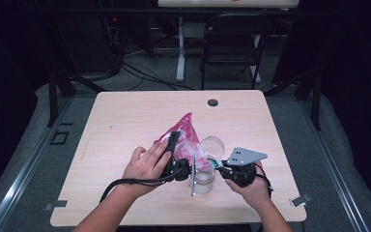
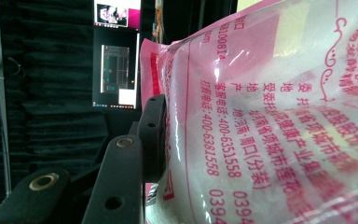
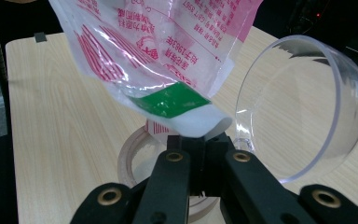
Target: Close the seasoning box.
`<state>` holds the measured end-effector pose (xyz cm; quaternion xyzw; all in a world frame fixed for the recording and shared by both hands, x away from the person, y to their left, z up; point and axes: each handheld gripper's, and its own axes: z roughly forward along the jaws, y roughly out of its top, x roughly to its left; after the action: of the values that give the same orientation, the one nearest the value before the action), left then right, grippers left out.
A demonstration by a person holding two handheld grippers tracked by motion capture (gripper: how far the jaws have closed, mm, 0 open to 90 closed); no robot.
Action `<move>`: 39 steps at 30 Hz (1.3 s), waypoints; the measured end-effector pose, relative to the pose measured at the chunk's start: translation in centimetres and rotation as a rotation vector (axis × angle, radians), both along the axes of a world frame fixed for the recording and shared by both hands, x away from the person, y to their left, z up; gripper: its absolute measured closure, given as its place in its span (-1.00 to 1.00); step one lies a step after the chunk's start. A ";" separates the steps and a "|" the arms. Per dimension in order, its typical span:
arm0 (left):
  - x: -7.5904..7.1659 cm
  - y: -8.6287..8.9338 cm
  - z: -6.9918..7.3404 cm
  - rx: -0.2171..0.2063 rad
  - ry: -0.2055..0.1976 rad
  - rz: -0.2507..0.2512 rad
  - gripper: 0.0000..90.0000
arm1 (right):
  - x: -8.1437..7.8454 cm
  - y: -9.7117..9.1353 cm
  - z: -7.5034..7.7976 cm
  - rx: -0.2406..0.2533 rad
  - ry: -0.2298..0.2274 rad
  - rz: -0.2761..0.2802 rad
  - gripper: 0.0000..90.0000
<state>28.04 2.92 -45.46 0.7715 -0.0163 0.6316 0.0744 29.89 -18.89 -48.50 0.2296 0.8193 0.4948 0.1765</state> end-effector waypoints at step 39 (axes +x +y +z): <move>-0.1 -0.4 -0.5 0.020 -0.017 -0.023 0.43 | 0.2 0.2 -0.6 -0.018 0.012 -0.011 1.00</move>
<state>27.98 2.56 -45.98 0.7667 -0.0318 0.6370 0.0737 30.14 -18.69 -49.11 0.2353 0.8236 0.4851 0.1762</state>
